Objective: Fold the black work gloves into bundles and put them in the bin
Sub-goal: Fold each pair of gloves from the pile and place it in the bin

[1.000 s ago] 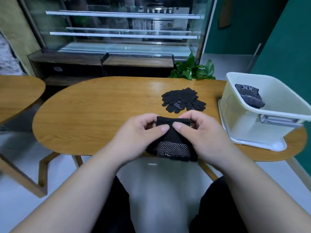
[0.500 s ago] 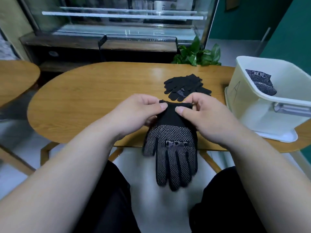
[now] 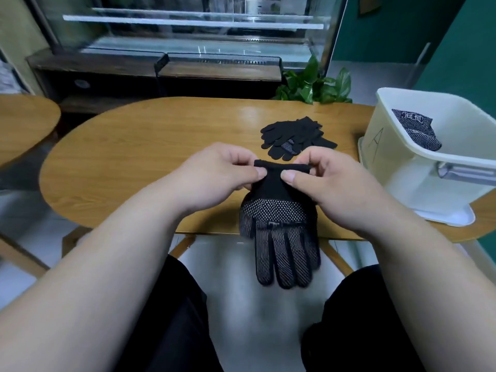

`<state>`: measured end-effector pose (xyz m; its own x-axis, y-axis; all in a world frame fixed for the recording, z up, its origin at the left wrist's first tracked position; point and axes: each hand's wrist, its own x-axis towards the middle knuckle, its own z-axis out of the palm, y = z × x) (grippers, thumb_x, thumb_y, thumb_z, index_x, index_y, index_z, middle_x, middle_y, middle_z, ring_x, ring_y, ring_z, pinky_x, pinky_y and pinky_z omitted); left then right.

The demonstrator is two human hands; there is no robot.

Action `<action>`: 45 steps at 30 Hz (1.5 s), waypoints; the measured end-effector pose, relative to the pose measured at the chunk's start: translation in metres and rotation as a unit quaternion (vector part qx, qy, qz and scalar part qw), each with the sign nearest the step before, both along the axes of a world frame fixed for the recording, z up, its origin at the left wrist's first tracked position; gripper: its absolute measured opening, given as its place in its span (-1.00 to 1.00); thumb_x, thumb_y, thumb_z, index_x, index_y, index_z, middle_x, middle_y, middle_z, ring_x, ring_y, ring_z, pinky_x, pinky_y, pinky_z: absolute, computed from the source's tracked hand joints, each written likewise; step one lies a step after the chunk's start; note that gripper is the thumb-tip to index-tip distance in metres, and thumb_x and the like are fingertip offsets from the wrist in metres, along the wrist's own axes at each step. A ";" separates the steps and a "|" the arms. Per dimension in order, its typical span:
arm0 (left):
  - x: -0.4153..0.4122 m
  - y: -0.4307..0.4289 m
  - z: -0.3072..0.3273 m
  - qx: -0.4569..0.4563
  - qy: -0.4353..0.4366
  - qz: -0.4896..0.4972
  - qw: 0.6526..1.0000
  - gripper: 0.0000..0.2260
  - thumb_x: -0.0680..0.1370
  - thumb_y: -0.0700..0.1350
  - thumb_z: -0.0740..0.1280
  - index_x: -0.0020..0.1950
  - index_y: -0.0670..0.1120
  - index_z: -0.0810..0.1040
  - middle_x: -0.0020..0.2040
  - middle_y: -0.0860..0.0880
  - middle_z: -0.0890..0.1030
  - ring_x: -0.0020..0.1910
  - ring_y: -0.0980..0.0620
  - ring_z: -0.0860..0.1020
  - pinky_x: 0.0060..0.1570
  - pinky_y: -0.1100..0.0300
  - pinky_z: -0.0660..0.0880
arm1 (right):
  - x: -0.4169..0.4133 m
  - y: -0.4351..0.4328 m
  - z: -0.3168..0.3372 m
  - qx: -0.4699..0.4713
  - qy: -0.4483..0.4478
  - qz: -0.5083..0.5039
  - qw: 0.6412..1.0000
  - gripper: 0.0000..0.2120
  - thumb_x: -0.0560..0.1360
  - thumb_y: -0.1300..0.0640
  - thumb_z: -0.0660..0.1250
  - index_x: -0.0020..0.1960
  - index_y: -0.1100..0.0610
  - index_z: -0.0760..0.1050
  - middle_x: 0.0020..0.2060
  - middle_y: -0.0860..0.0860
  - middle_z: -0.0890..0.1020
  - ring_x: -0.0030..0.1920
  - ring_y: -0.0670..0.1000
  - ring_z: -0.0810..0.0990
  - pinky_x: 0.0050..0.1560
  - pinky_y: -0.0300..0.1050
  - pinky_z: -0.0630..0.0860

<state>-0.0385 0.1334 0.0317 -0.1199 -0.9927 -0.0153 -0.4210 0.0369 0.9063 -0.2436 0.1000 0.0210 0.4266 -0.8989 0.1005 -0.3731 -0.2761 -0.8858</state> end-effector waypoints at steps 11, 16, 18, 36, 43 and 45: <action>0.004 0.009 0.013 0.093 0.072 -0.064 0.991 -0.88 0.56 -0.19 0.36 -0.19 -0.11 0.58 -0.40 -0.03 0.59 -0.41 0.02 0.54 -0.27 0.14 0.49 | -0.007 0.005 0.017 0.112 -0.039 0.060 0.991 -0.86 0.54 0.12 0.43 -0.16 0.10 0.52 -0.42 -0.01 0.50 -0.44 -0.07 0.43 -0.38 -0.25 0.36; 0.000 -0.002 0.009 0.050 0.049 -0.015 0.997 -0.78 0.59 -0.24 0.31 -0.24 -0.07 0.56 -0.37 -0.04 0.52 -0.29 0.00 0.46 -0.10 0.09 0.44 | 0.001 -0.001 0.011 -0.014 0.018 -0.034 0.999 -0.92 0.53 0.09 0.42 -0.13 0.03 0.55 -0.39 -0.13 0.48 -0.36 -0.09 0.42 -0.24 -0.10 0.36; 0.002 0.000 0.011 0.072 0.077 -0.040 0.994 -0.84 0.58 -0.23 0.32 -0.20 -0.10 0.55 -0.38 -0.03 0.54 -0.36 -0.02 0.49 -0.22 0.12 0.51 | 0.000 0.002 0.016 0.031 -0.005 -0.020 0.999 -0.90 0.55 0.13 0.39 -0.14 0.05 0.53 -0.43 -0.11 0.48 -0.41 -0.09 0.43 -0.29 -0.10 0.36; 0.022 -0.072 0.030 0.048 0.010 0.022 0.999 -0.84 0.59 -0.20 0.31 -0.19 -0.07 0.53 -0.45 0.06 0.50 -0.38 0.07 0.53 -0.16 0.11 0.48 | 0.028 -0.078 0.039 0.100 -0.015 -0.006 0.995 -0.96 0.55 0.18 0.36 -0.06 0.12 0.52 -0.34 0.13 0.40 -0.34 0.06 0.37 -0.25 -0.07 0.41; 0.042 -0.150 0.082 -0.068 -0.014 0.087 0.994 -0.96 0.53 -0.19 0.41 -0.12 -0.09 0.62 -0.36 0.11 0.60 -0.25 0.04 0.50 -0.08 0.10 0.45 | 0.057 -0.160 0.091 0.041 -0.045 -0.055 0.997 -0.87 0.46 0.27 0.45 -0.18 0.06 0.58 -0.38 -0.06 0.60 -0.34 -0.05 0.54 -0.18 -0.09 0.49; 0.046 -0.161 0.084 -0.105 -0.034 0.102 0.989 -0.95 0.50 -0.18 0.44 -0.15 -0.04 0.67 -0.31 0.07 0.63 -0.25 0.07 0.53 -0.08 0.12 0.50 | 0.060 -0.170 0.093 -0.002 -0.028 -0.065 0.997 -0.87 0.43 0.25 0.47 -0.17 0.04 0.61 -0.30 -0.05 0.64 -0.26 -0.03 0.56 -0.09 -0.05 0.52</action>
